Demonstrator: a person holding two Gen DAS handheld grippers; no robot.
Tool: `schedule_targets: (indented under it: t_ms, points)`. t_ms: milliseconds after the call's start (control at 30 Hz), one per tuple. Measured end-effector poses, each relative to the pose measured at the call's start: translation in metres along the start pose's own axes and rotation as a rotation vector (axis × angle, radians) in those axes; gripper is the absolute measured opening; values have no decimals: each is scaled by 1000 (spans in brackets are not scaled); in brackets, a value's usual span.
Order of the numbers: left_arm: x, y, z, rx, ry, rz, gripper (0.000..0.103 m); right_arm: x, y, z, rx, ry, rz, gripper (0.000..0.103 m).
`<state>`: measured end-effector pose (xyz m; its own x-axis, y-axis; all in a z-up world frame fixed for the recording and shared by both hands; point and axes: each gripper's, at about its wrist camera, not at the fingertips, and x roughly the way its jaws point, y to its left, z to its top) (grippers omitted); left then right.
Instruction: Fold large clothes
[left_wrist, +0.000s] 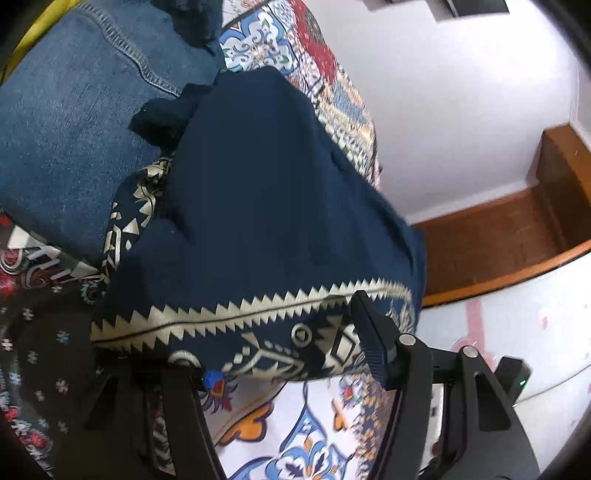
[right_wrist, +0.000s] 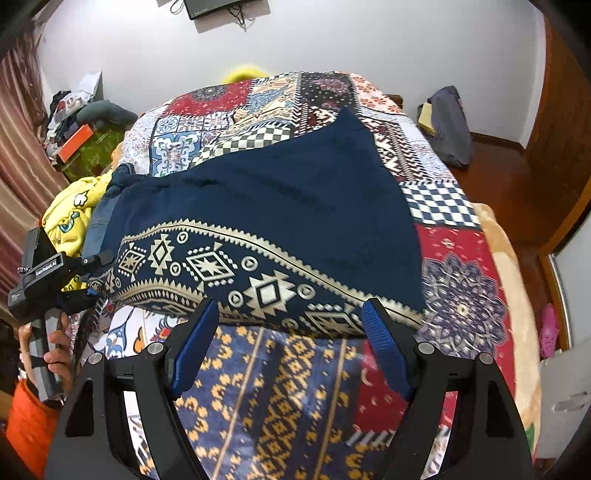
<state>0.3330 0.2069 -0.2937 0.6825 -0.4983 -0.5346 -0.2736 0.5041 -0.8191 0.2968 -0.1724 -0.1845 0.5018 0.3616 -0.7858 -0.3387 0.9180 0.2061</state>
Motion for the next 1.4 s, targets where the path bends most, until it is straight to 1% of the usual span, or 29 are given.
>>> schedule_targets:
  t_ms: [67, 133, 267, 333, 367, 400, 467, 567, 600, 633, 667, 700, 733, 767, 800, 833, 867, 967, 1000, 1133, 1167, 1233, 1300, 1333, 1400]
  points:
    - [-2, 0, -3, -18, -30, -29, 61, 5, 4, 4, -11, 2, 2, 77]
    - [-5, -8, -5, 7, -45, -35, 59, 11, 7, 6, -19, 3, 2, 77]
    - [-17, -34, -4, 122, -58, 2, 57, 22, 12, 7, -16, 15, 19, 77]
    - [-15, -42, 0, 176, -47, 46, 57, 26, 14, 6, -7, 20, 29, 77]
    - [-14, -38, 3, 184, -46, 67, 57, 28, 15, 5, -5, 23, 33, 77]
    - [-11, -33, 4, 178, -50, 88, 57, 30, 16, 4, -4, 28, 37, 77]
    - [-3, -19, 6, 136, -62, 128, 57, 31, 18, 3, -5, 35, 43, 77]
    - [13, 0, 17, 74, -65, 135, 57, 30, 22, 3, -22, 36, 47, 77]
    - [14, 1, 21, 76, -80, 130, 57, 29, 23, 3, -30, 37, 46, 77]
    - [13, -3, 23, 96, -98, 145, 52, 29, 25, 4, -37, 38, 43, 77]
    - [13, -9, 26, 128, -115, 175, 40, 28, 26, 6, -46, 39, 39, 77]
    - [12, -15, 28, 155, -133, 204, 32, 27, 27, 8, -53, 38, 34, 77]
    - [8, -23, 30, 184, -157, 240, 21, 26, 29, 10, -58, 37, 31, 77]
    - [3, -27, 32, 195, -177, 255, 15, 26, 31, 12, -62, 35, 28, 77]
    - [-3, -30, 33, 199, -199, 258, 13, 25, 34, 16, -65, 32, 26, 77]
    - [-11, -34, 34, 198, -226, 258, 10, 25, 36, 19, -68, 29, 26, 77]
    - [-24, -39, 36, 198, -266, 244, 8, 24, 39, 23, -73, 24, 28, 77]
    - [-51, -51, 43, 208, -319, 219, 8, 27, 56, 36, -94, 14, 42, 77]
    - [-60, -58, 44, 228, -338, 225, 8, 30, 63, 40, -103, 10, 48, 77]
    - [-87, -86, 40, 342, -413, 290, 7, 53, 92, 54, -119, 17, 66, 77]
    - [-94, -96, 38, 389, -430, 323, 7, 61, 98, 55, -112, 32, 78, 77]
    - [-95, -107, 36, 445, -439, 364, 7, 79, 108, 52, -104, 75, 108, 77]
    - [-95, -115, 33, 486, -433, 392, 7, 99, 115, 44, -111, 154, 163, 78]
    - [-92, -120, 30, 502, -425, 404, 7, 105, 118, 40, -122, 170, 172, 79]
    - [-76, -124, 33, 521, -400, 408, 7, 110, 123, 33, -153, 166, 155, 80]
